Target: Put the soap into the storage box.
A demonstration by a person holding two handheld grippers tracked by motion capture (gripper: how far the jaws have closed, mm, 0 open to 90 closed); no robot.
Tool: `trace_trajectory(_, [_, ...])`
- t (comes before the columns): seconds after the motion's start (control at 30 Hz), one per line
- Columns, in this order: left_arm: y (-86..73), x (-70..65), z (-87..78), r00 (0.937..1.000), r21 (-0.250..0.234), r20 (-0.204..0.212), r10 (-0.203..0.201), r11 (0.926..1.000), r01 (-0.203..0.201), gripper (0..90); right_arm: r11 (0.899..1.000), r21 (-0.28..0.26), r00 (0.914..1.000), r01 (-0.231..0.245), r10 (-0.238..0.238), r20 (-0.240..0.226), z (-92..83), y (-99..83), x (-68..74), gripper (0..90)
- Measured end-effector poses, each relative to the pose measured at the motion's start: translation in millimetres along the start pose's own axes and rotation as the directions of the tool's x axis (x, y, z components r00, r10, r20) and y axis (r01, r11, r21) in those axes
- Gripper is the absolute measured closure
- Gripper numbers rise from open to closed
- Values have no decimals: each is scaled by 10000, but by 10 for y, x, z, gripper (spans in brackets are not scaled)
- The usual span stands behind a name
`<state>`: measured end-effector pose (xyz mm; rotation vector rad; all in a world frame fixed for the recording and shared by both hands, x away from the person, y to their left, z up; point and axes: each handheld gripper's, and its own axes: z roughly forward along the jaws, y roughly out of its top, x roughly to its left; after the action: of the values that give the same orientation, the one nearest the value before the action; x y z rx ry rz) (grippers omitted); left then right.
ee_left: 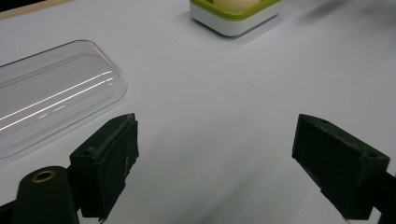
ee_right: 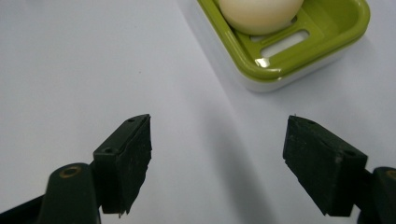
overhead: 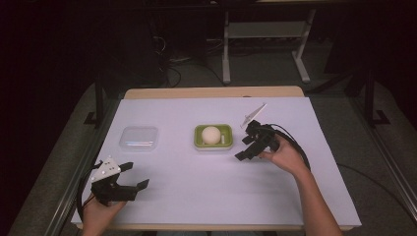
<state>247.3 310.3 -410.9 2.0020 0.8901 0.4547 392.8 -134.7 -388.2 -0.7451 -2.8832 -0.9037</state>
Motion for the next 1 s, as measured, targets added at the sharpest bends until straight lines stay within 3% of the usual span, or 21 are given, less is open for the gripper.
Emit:
trace_trajectory(0.47, [-2, -1, 7, 10000, 97, -29, 96, 9999, -95, 136, 9997, -235, 9999, 109, -106, 128, -74, -199, 116, 227])
trace_trajectory(1.0, [-6, 12, 21, 9999, 127, -95, 125, 9998, -124, 135, 9992, -284, 9994, -269, 276, 221, -144, -506, 238, 218])
